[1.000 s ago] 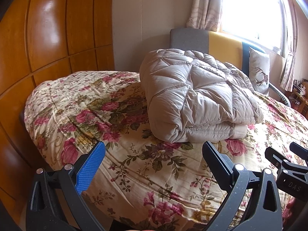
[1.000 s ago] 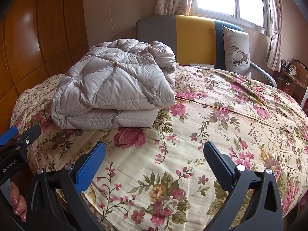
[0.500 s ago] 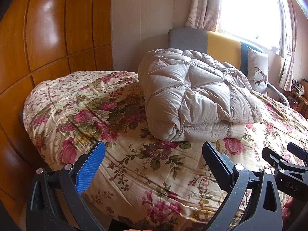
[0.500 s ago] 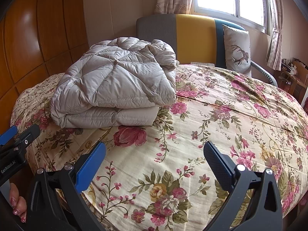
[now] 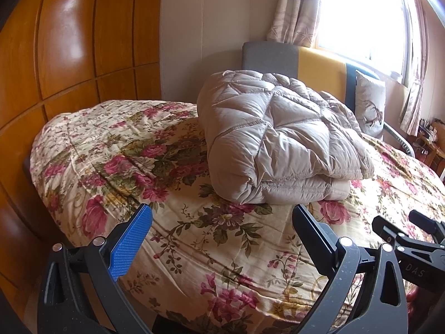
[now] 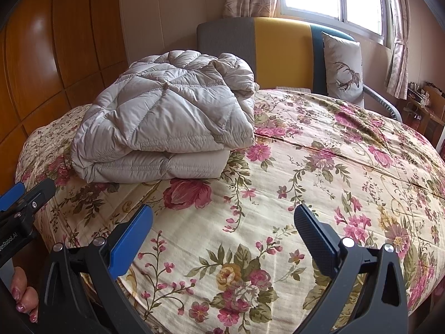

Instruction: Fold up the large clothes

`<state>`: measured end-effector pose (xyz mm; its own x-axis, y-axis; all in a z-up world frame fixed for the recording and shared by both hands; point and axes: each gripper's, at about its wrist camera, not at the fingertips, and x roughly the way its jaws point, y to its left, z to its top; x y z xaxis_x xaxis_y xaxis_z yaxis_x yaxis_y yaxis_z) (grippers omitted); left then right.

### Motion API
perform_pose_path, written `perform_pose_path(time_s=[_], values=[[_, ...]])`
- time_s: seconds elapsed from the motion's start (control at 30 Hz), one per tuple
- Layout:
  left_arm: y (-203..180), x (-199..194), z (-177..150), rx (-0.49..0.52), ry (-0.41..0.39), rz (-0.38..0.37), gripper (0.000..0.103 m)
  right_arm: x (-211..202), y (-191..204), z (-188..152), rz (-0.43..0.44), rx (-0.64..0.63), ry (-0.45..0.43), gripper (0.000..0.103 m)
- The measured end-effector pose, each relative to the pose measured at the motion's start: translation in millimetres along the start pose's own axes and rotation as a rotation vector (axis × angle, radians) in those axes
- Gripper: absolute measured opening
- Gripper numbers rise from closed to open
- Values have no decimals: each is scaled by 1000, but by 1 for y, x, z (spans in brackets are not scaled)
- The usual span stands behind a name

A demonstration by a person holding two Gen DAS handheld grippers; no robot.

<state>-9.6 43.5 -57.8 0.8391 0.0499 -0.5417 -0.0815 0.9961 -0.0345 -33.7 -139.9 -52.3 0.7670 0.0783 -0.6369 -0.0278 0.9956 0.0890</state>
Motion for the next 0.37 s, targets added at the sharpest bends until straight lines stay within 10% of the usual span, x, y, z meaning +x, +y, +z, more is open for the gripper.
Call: perform_pose_path(time_s=[0.37], values=[[1, 11, -2, -12, 56, -12, 100, 12, -6, -2, -13, 14, 35, 101]])
